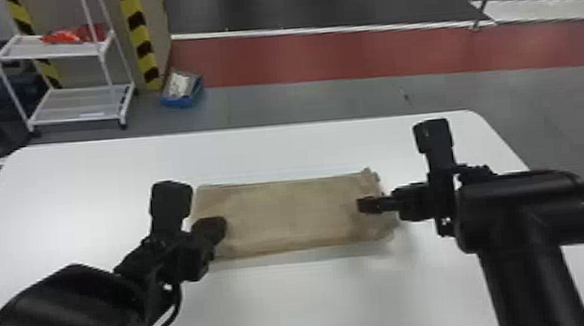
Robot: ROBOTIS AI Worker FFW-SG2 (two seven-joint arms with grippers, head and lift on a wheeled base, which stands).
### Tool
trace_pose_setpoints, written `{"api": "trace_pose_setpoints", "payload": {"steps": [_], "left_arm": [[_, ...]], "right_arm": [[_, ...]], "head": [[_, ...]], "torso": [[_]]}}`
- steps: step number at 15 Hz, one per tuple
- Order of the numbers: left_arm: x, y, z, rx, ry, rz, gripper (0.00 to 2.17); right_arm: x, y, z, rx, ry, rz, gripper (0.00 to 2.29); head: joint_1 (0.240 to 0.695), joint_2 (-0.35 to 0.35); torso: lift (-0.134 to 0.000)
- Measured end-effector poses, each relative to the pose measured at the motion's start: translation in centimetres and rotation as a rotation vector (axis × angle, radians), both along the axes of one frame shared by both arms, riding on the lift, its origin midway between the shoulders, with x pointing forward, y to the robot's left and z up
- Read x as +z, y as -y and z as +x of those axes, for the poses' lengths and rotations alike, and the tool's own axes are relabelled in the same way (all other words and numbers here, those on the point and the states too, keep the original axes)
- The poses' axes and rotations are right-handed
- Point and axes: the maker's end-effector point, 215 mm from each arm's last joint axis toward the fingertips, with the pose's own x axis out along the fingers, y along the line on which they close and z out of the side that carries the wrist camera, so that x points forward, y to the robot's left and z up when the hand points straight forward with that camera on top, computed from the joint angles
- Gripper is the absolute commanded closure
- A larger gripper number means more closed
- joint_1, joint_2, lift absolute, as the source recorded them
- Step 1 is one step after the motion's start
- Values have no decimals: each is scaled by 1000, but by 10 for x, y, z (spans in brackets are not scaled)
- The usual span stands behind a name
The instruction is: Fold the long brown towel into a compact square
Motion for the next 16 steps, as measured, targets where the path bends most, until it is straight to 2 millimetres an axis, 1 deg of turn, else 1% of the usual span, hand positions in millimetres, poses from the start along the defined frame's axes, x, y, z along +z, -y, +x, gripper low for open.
{"api": "trace_pose_setpoints", "payload": {"steps": [2,4,5,8,10,11,14,16], "left_arm": [[0,0,0,1,-1,-1,1733],[0,0,0,0,-1,-2,1733],[0,-1,0,0,-1,-2,1733],[0,-3,0,2,1,0,1733],[-1,-4,-1,4,0,0,1733],[-1,-5,-1,6,-1,0,1733],[-3,-6,-5,6,-6,0,1733],[-6,-5,-8,5,-11,0,1733]], "right_arm": [[-4,2,-1,-4,-16,-4,319],[-10,3,-3,-7,-38,-5,323],[-13,3,-4,-9,-49,-7,370],[-17,1,-7,-11,-76,-8,805],[-17,-2,-7,-7,-79,-2,1271],[-17,-4,-8,-6,-82,4,1399],[-20,-9,-15,-6,-107,41,1413],[-14,-15,-18,1,-88,66,1413]], "head": [[695,-89],[695,-90],[695,-91],[695,-89],[695,-84],[695,-82],[695,-76],[695,-70]], "torso": [[-123],[-123],[-123],[-123],[-123],[-123],[-123],[-123]]}}
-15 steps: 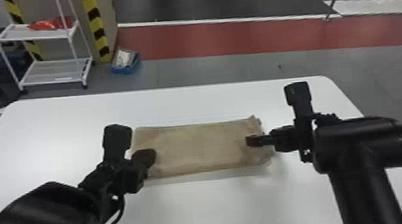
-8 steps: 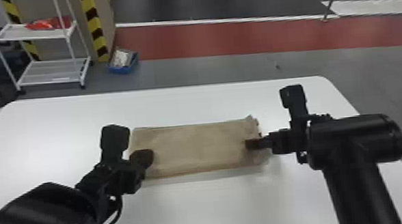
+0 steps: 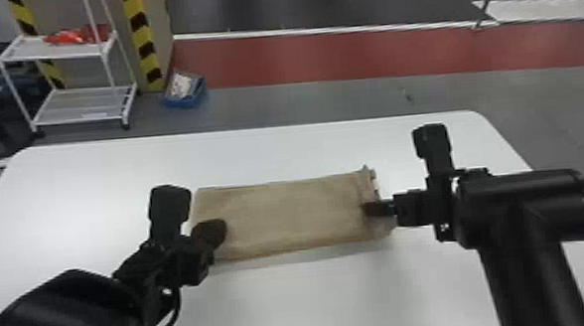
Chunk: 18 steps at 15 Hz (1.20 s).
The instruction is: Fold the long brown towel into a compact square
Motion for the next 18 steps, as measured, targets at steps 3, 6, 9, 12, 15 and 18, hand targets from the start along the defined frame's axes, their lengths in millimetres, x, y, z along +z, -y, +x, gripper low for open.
{"api": "trace_pose_setpoints", "payload": {"steps": [3,6,9,12,15,18], "left_arm": [[-4,3,-5,-5,-8,1,1733],[-4,8,-7,-11,-10,-9,1733],[5,13,-6,-12,-3,-36,1730],[42,20,3,-17,50,-94,1730],[56,-7,11,1,67,-88,1730],[28,-29,7,-12,9,-77,1730]], "right_arm": [[29,-12,2,21,87,46,1409],[64,-25,5,56,184,126,1409],[84,-32,5,70,226,168,1406],[94,-36,7,75,242,179,1406],[94,-37,7,75,238,180,1406],[96,-37,6,73,229,185,1406]], "head": [[695,-62],[695,-53],[695,-51],[695,-53],[695,-33],[695,-5]], "torso": [[-123],[-123],[-123],[-123],[-123],[-123]]}}
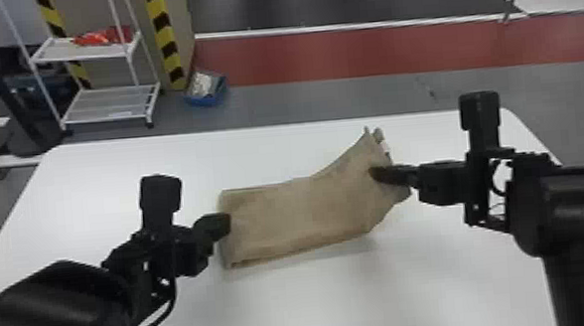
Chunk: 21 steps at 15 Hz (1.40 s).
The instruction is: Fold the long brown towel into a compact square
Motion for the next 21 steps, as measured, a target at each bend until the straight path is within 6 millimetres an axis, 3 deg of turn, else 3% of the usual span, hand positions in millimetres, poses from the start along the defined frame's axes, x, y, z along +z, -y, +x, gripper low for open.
{"api": "trace_pose_setpoints", "payload": {"steps": [2,5,9,14,17,21], "left_arm": [[-18,-3,-3,-11,-38,-5,1733],[-30,13,-9,-42,-65,-17,1733],[-36,44,-13,-78,-77,-26,1733],[-39,63,-18,-92,-81,-33,1733],[-42,69,-25,-99,-89,-38,1733],[-44,85,-32,-114,-97,-54,1733]], "right_arm": [[4,0,-1,-1,-3,2,1406],[6,-7,-4,10,-7,-6,1406],[7,-45,-9,84,-11,-41,1406],[-18,-92,-25,180,-51,-80,1406],[-32,-102,-33,203,-69,-87,1406],[-33,-109,-36,217,-64,-92,1406]], "head": [[695,1],[695,-8],[695,-2],[695,25],[695,33],[695,24]], "torso": [[-123],[-123],[-123],[-123],[-123],[-123]]}}
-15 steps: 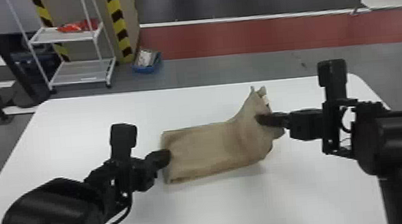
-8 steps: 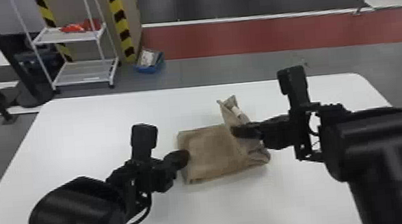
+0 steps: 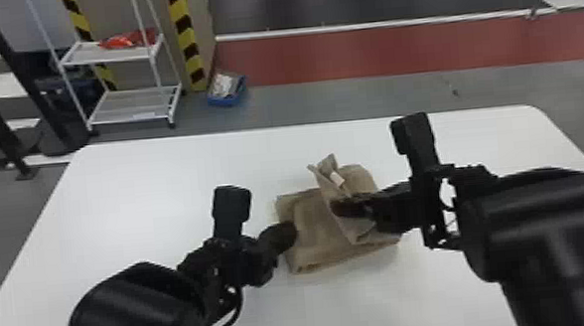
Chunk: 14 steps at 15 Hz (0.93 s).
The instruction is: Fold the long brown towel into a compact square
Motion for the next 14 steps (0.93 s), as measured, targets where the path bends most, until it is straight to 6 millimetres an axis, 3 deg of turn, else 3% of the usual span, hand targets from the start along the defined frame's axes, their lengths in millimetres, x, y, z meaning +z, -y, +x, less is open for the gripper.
{"api": "trace_pose_setpoints", "payload": {"steps": [5,6,10,11,13,14], "left_arm": [[-1,3,-2,-4,-2,-3,1733],[0,3,-1,-3,1,-5,1733],[1,1,2,0,7,-10,1733],[1,1,3,0,8,-12,1733],[2,0,3,2,9,-13,1733],[2,0,3,3,9,-14,1733]], "right_arm": [[-2,-8,1,15,9,-15,1393],[-7,-9,-1,19,0,-15,1231],[-16,-20,-5,40,4,3,1116],[-15,-22,-6,46,13,12,890],[-14,-29,-11,55,10,51,829],[-13,-31,-14,59,7,68,356]], "head": [[695,28],[695,31],[695,42],[695,47],[695,53],[695,56]], "torso": [[-123],[-123],[-123],[-123],[-123],[-123]]}}
